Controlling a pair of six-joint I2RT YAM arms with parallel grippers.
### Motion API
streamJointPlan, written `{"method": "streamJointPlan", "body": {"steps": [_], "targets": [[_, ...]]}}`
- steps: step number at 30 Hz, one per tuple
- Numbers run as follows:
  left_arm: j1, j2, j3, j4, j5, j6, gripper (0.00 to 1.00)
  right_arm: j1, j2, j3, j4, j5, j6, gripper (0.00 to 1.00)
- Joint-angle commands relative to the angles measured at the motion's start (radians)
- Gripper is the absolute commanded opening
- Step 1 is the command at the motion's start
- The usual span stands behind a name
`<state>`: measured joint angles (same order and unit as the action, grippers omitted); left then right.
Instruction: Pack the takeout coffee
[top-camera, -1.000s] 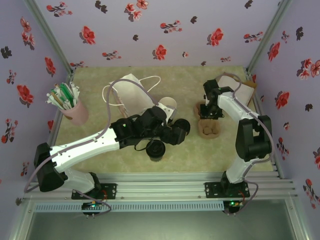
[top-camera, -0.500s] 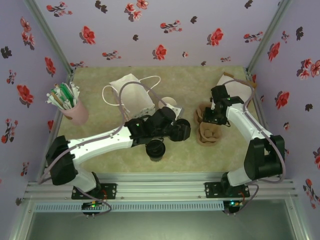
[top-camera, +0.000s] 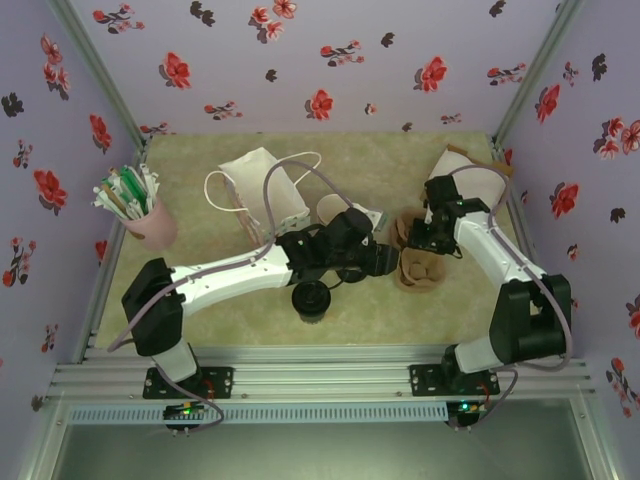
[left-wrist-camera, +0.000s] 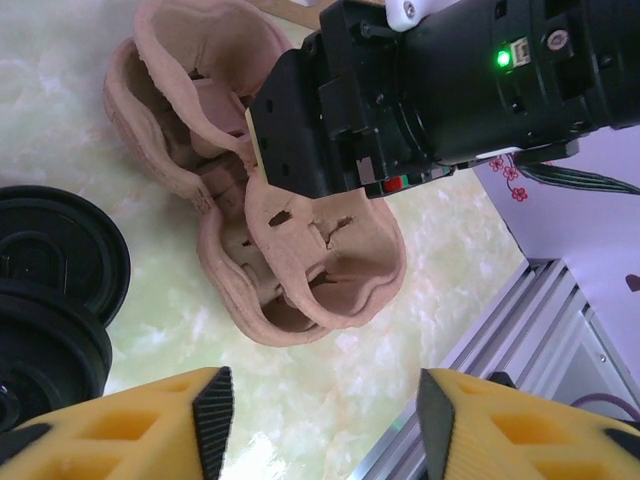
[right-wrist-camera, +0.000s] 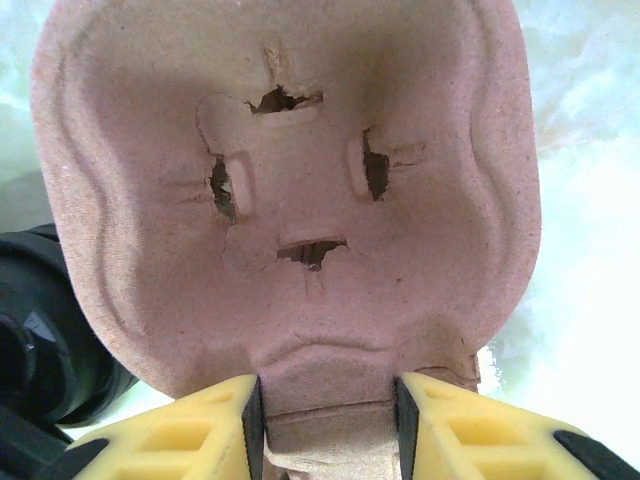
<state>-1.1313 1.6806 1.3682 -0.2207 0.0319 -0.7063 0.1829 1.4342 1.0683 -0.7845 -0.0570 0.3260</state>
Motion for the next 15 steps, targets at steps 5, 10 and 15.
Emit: {"method": "streamJointPlan", "body": {"steps": [5, 10, 15], "targets": [[0.005, -0.177, 0.012, -0.057, -0.054, 0.045, 0.79, -0.003, -0.126, 0.105, -0.055, -0.041, 0.015, 0.4], [0.018, -0.313, 0.051, -0.223, -0.18, 0.137, 0.99, 0.008, -0.192, 0.176, -0.092, -0.112, 0.005, 0.4], [0.15, -0.444, 0.093, -0.379, -0.209, 0.196, 0.99, 0.058, -0.239, 0.268, -0.139, -0.136, 0.002, 0.41]]}}
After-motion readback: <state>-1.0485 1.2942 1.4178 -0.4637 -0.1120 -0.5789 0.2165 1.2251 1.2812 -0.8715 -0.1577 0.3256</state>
